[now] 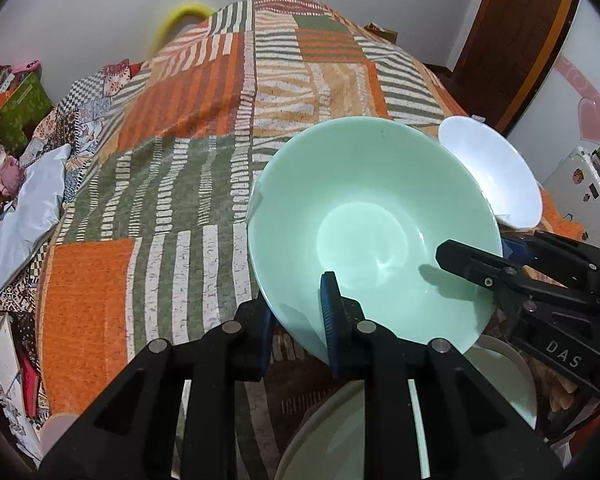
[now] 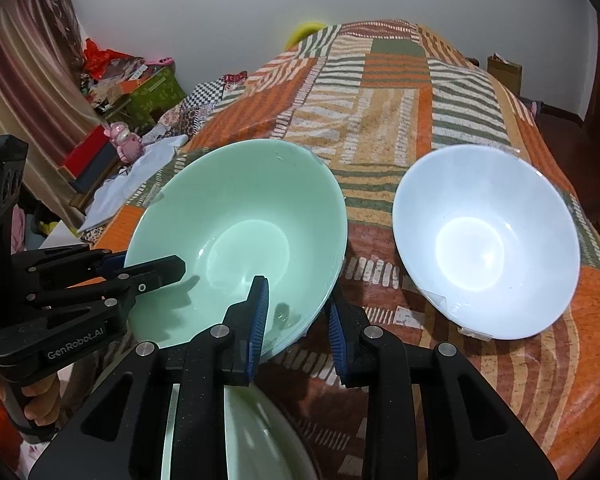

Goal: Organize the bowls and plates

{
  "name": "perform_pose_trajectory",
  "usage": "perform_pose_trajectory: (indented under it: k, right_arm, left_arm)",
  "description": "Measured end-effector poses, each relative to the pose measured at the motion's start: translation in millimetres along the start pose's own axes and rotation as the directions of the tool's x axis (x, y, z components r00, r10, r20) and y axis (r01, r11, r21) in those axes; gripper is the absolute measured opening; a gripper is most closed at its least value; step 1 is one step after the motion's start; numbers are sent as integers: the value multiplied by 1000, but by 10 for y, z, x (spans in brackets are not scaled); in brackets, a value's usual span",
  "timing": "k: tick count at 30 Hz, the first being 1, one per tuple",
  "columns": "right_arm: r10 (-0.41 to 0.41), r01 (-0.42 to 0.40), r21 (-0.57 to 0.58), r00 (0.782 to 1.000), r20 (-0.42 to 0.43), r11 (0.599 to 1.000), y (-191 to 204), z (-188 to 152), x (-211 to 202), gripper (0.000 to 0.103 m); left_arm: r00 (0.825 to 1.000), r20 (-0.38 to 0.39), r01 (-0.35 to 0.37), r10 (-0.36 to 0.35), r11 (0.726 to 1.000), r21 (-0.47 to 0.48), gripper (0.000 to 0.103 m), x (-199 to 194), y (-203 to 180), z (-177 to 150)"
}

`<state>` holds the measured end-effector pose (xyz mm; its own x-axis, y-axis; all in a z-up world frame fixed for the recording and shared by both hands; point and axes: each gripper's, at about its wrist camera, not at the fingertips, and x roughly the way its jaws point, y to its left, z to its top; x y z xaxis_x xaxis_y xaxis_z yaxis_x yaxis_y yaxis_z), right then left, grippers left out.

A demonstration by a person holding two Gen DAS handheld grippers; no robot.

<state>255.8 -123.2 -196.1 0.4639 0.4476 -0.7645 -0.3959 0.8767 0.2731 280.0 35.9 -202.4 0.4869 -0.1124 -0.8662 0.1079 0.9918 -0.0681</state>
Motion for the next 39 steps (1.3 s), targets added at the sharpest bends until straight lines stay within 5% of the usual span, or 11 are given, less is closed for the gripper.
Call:
perform_pose_trajectory:
  k: [21,39]
  right_arm:
    - [26,-17,-80,993,116,997,608,-25,-663,26]
    - [89,-70,-157,989,122,985,1227,-226,-751,26]
  left_arm:
    - [987,160,-9,15,999,-41,21,-1100,109,-333]
    - [972,226,-46,70,993,-111,21,-1756,471,-912]
